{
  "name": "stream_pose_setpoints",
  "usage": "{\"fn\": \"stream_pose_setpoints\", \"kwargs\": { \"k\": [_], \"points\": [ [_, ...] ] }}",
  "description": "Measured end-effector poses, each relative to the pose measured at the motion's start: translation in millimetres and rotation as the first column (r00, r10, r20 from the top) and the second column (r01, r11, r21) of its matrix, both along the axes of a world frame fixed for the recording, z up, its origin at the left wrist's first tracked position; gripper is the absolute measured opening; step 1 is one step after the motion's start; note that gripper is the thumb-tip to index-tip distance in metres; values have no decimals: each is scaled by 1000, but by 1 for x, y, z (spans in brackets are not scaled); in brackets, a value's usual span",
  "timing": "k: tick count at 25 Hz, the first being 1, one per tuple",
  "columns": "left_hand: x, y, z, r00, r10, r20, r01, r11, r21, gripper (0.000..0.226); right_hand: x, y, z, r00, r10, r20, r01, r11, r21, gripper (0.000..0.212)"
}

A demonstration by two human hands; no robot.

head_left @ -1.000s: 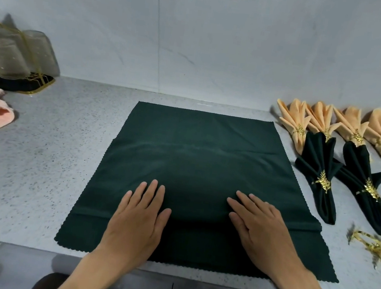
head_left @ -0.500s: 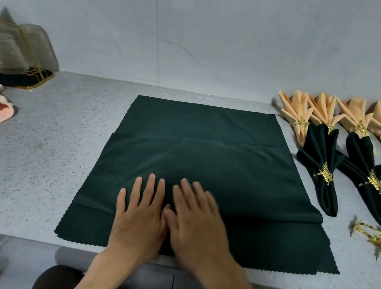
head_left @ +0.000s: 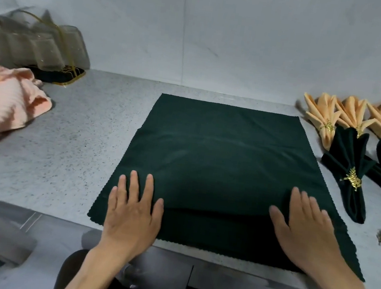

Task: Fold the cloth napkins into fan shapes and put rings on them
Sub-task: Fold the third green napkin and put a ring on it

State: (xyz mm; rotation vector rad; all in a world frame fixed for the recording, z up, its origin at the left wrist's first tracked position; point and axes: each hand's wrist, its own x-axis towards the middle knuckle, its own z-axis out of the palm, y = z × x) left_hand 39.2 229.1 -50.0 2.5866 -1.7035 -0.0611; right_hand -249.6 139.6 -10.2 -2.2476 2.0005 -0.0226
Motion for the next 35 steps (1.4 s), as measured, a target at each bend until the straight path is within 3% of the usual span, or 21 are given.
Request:
{"fn": "stream_pose_setpoints", "kwargs": {
  "k": [3,5,8,10,14,16,19,23,28,30,33,35],
  "points": [
    [3,-1,-6,1000,5,-18,-4,999,40,80,65,-15,10,966,214,147,-188,967,-173,71],
    [5,1,0,999,6,-31,-5,999,34,79,100,-23,0,941,315,124,-295,943,-156,71],
    [9,2,26,1000,-22,1,22,990,141,79,116,-27,-28,946,322,32,-320,946,-49,76],
    [26,-24,50,996,-76,48,65,977,201,66,114,-28,-32,949,316,16,-315,948,-52,83],
    [73,-125,77,955,-269,-127,280,957,73,43,114,-25,-31,947,322,14,-320,944,-76,100],
    [98,-163,74,942,-298,-153,318,940,125,56,114,-24,-30,948,316,30,-314,947,-66,107],
    [128,-194,75,956,-207,-207,244,955,171,50,114,-26,-32,949,310,53,-305,948,-89,108],
    [151,-203,76,894,-37,-447,144,968,207,34,113,-26,-34,947,319,37,-315,946,-81,99],
    [144,-189,70,864,-56,-501,93,995,48,14,113,-24,-32,948,316,43,-314,948,-48,109],
    [140,-185,71,830,-38,-556,33,999,-21,22,114,-24,-31,950,309,44,-306,950,-65,110],
    [136,-178,71,686,51,-726,-153,985,-76,47,114,-26,-32,948,317,27,-314,947,-73,107],
    [126,-162,71,659,-30,-751,-219,948,-231,47,113,-25,-31,936,349,40,-344,934,-100,97]
  ]
}}
